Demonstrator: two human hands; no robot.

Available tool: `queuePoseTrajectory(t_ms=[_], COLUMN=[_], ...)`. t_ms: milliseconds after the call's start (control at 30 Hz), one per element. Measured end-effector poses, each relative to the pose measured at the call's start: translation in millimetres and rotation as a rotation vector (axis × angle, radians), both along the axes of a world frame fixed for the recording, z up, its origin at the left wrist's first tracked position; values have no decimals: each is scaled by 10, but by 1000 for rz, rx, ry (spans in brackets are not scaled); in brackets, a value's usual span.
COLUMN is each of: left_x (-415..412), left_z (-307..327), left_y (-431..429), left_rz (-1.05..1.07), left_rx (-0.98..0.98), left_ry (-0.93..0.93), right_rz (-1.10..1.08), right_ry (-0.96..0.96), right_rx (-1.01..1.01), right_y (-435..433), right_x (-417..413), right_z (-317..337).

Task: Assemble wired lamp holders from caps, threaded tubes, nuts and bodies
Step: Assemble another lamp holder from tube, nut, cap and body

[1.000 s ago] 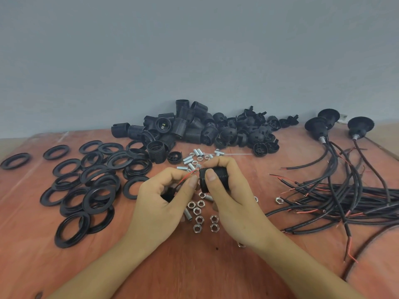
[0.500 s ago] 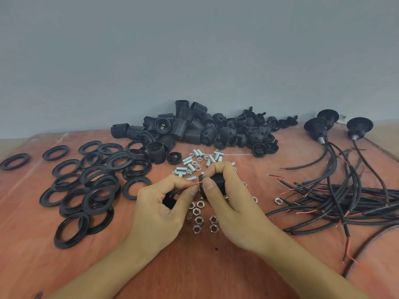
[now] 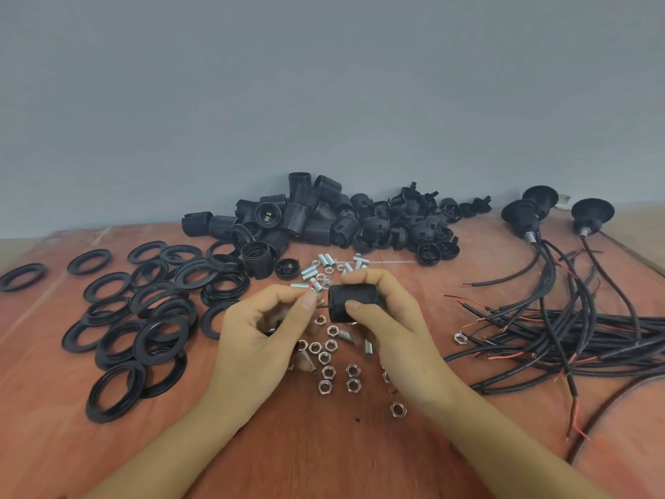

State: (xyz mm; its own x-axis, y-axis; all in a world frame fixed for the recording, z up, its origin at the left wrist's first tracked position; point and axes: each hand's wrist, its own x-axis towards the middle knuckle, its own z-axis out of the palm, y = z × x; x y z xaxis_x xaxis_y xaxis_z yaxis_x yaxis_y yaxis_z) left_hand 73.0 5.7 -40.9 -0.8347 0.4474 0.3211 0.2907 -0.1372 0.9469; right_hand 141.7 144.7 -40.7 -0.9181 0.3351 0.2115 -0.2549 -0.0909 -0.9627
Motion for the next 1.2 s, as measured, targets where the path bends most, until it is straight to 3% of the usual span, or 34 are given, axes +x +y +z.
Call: queuePoseTrajectory(t_ms=[133, 333, 467, 633, 933, 1200], left_x=[-34, 42, 68, 72, 202, 228], left_z=[35, 32, 58, 84, 96, 101], left_y=[-12, -20, 3, 18, 30, 36], left_rz=[11, -16, 25, -2, -78, -59], left_rx=[23, -132, -90, -38, -46, -87], left_ry=[-76, 229, 123, -50, 47, 114], right_rz=[-47, -9, 2, 3, -42, -40], right_ry=[4, 8, 23, 15, -23, -31], right_rx=[-236, -337, -390, -630, -891, -889], right_y=[-1, -51, -70, -117, -124, -136], right_x=[-27, -37, -28, -19, 9, 24], right_z=[4, -41, -32, -43, -26, -32])
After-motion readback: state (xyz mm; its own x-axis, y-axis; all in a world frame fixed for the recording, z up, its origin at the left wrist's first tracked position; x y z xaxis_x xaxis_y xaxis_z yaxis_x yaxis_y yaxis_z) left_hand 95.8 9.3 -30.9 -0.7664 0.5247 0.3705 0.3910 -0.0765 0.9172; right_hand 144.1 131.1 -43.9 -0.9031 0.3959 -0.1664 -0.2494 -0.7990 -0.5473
